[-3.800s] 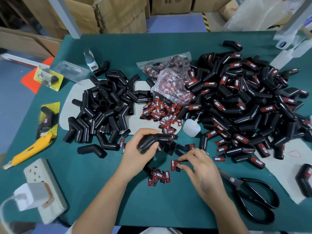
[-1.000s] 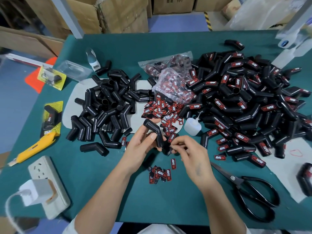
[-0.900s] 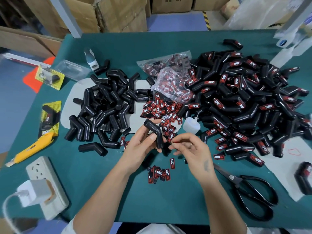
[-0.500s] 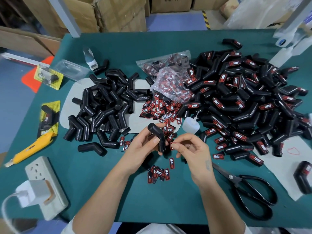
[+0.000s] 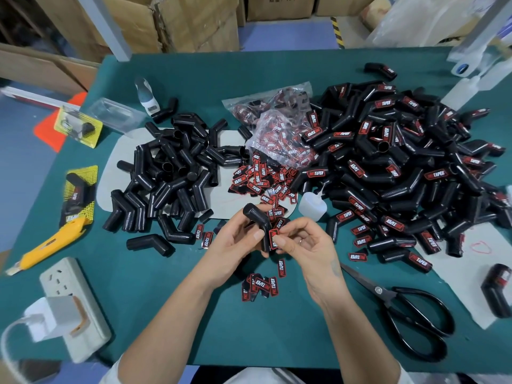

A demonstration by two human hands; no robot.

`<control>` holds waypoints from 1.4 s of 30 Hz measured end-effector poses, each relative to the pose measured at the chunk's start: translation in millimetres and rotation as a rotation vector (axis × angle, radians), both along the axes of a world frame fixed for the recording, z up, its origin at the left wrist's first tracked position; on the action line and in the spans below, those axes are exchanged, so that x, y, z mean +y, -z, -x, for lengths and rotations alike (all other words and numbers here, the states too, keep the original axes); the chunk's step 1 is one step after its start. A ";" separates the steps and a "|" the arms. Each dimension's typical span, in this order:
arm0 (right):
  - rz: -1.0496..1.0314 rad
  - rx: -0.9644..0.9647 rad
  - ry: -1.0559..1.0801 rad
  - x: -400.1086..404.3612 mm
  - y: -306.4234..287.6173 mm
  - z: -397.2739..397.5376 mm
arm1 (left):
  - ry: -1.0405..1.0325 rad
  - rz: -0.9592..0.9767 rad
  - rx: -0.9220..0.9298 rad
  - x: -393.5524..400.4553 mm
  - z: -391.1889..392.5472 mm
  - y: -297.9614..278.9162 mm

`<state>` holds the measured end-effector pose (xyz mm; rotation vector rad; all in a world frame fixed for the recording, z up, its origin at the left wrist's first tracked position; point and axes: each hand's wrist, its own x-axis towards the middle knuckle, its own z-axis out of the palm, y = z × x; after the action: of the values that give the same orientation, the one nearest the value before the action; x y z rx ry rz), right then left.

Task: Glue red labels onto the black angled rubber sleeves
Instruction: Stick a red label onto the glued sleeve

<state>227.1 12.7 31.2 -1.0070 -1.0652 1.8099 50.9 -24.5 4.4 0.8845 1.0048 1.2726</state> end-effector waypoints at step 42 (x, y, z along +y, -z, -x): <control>0.001 -0.012 0.015 1.4 2.7 -4.5 | 0.017 0.010 0.036 1.4 2.6 9.0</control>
<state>231.6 14.1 28.5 -1.0254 -1.0615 1.7942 48.4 -23.0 -4.6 0.9093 1.0290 1.2396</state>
